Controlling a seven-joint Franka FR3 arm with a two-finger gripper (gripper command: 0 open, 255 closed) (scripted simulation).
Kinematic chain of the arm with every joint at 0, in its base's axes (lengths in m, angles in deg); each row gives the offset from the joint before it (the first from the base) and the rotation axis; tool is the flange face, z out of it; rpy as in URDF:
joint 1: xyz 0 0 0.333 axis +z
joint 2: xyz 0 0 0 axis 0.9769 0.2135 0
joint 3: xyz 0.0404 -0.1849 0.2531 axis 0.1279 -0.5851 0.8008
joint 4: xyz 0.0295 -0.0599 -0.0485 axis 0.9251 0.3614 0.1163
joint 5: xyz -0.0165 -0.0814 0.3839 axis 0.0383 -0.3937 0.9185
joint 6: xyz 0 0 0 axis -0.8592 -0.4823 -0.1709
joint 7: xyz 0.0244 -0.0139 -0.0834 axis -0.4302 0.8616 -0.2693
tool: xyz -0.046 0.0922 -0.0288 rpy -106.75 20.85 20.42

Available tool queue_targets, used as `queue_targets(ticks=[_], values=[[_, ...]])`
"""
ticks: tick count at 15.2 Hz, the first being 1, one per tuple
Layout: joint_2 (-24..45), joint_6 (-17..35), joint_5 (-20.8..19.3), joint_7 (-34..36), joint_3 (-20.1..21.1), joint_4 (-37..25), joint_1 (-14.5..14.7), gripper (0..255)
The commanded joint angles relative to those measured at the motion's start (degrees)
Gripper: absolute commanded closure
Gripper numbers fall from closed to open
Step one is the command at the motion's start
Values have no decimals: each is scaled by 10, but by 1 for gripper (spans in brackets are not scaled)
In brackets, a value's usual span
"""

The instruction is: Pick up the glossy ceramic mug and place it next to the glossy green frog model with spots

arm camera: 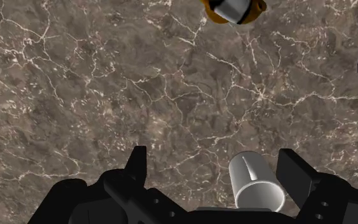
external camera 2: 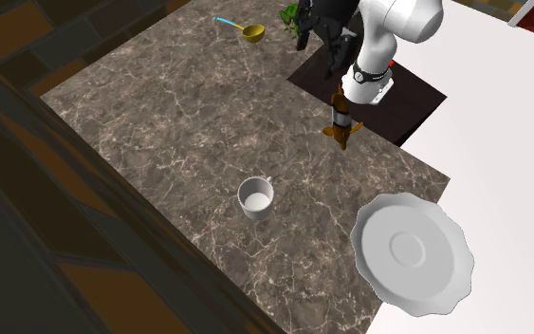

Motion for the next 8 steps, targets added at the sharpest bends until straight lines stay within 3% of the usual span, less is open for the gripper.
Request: queue_targets(ticks=[1, 8], values=[[43, 24, 0, 24, 17, -13, 0, 0], [197, 78, -26, 95, 57, -92, -3, 0]])
